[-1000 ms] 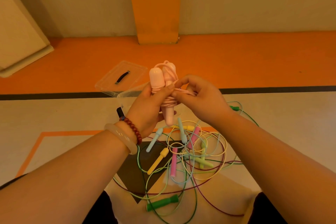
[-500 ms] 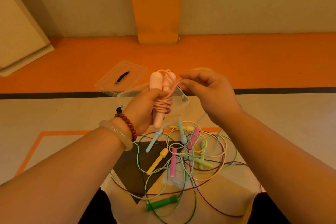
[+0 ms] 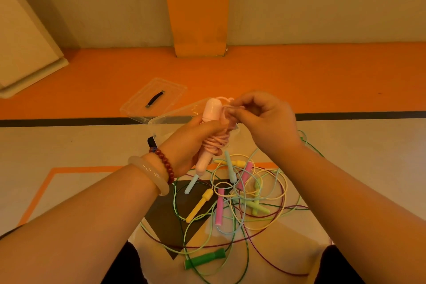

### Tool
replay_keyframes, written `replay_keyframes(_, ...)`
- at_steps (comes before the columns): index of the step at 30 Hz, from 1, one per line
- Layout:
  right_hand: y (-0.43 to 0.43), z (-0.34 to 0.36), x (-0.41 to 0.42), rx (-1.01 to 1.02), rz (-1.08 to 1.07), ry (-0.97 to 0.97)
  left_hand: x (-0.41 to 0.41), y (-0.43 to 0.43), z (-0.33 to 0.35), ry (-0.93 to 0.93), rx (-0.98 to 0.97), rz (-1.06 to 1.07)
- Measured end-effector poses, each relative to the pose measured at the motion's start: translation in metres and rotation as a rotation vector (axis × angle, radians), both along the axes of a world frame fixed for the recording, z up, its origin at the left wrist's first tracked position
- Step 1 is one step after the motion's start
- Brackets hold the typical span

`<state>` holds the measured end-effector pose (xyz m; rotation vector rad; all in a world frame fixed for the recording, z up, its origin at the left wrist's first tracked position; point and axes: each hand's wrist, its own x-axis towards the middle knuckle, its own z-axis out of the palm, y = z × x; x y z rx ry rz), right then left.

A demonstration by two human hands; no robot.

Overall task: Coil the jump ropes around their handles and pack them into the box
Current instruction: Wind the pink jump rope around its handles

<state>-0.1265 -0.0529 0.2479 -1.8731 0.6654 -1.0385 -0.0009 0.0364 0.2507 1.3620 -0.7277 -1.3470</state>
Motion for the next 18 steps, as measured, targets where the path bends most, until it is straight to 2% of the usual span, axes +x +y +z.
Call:
replay_keyframes(2,-0.001,0.001,-0.002,-0.05,0.005,0.009,0.004,-0.001,-0.005,-0.075,0.019,0.014)
replay_keyframes(6,-0.006,-0.001,-0.005,-0.398,0.041,0.131,0.006,-0.002,-0.006,-0.034,0.044,0.066)
replay_keyframes(9,-0.012,-0.003,-0.006,-0.555,-0.027,0.151,0.008,-0.002,-0.007,-0.029,0.047,0.088)
replay_keyframes(11,-0.012,-0.002,-0.006,-0.521,-0.094,0.129,0.009,-0.002,-0.006,-0.009,0.056,0.097)
replay_keyframes(14,-0.003,0.0,-0.005,-0.326,-0.063,0.083,0.011,-0.002,-0.004,0.029,0.065,0.104)
replay_keyframes(18,0.003,-0.004,-0.002,-0.427,-0.075,0.132,0.013,-0.001,-0.005,0.012,0.08,0.109)
